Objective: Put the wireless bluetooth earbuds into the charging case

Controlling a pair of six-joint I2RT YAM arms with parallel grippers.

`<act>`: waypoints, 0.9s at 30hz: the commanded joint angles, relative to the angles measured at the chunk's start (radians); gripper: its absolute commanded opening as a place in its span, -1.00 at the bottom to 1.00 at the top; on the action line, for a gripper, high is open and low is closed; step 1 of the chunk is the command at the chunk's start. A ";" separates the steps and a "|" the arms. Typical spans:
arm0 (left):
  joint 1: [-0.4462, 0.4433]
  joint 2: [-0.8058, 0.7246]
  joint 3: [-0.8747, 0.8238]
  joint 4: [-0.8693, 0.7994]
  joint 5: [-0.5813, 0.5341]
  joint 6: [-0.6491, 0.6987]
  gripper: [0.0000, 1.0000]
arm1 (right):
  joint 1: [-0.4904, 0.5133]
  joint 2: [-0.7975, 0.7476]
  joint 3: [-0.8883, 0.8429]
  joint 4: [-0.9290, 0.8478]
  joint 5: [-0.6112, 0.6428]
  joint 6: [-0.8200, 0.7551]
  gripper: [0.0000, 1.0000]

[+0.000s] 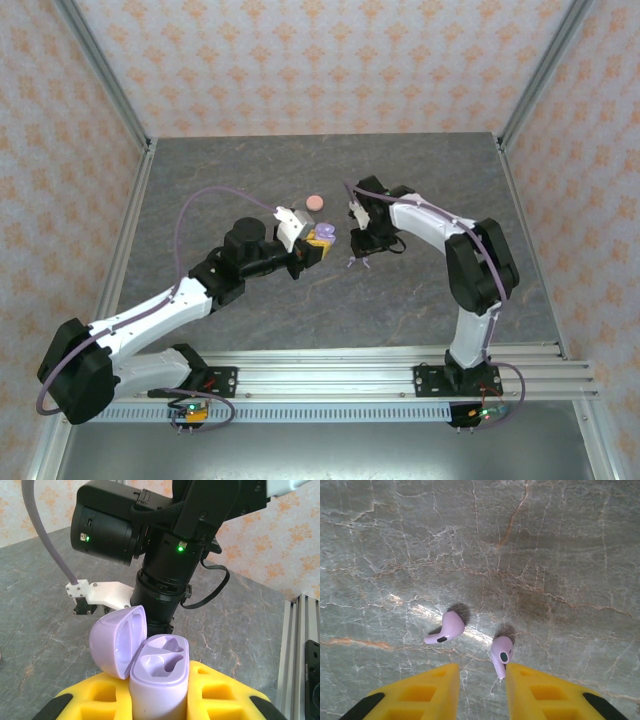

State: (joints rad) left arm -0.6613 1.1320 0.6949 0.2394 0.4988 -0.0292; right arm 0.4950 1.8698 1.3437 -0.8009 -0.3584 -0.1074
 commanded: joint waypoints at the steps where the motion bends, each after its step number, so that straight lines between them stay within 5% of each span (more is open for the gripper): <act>1: -0.007 -0.026 -0.001 0.006 -0.025 0.002 -0.83 | 0.003 0.038 0.043 -0.044 0.031 -0.029 -0.39; 27: -0.006 -0.026 -0.002 0.000 -0.036 0.005 -0.83 | 0.004 0.141 0.063 -0.061 0.089 -0.016 -0.53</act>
State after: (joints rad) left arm -0.6613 1.1320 0.6945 0.2340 0.4850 -0.0292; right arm 0.4950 1.9888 1.3876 -0.8272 -0.3069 -0.1211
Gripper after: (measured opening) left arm 0.214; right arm 0.244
